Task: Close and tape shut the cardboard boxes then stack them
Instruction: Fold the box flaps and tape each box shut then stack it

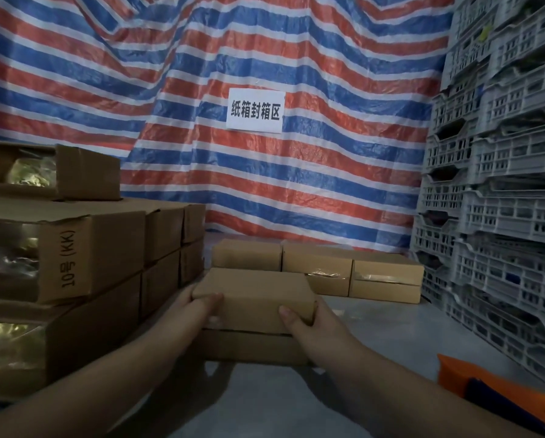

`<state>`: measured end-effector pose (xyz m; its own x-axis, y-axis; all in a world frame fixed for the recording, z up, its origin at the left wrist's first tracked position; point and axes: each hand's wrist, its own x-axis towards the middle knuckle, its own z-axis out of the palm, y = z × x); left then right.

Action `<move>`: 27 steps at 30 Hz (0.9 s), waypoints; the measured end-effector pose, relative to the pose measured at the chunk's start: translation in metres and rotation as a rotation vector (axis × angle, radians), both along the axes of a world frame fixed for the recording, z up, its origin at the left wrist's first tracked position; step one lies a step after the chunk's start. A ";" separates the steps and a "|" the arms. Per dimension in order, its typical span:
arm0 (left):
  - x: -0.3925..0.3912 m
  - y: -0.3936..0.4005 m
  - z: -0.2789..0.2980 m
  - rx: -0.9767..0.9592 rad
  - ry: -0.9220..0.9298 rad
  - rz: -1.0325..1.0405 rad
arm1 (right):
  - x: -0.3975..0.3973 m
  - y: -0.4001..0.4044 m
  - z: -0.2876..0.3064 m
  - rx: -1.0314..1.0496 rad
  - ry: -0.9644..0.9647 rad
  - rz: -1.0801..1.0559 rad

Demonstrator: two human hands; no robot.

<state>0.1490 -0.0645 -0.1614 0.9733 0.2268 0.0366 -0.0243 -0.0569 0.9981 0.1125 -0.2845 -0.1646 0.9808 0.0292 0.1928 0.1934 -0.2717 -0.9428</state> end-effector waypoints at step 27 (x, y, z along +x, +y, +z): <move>0.122 0.021 0.010 0.040 0.090 -0.030 | 0.154 0.040 -0.002 0.030 0.008 -0.054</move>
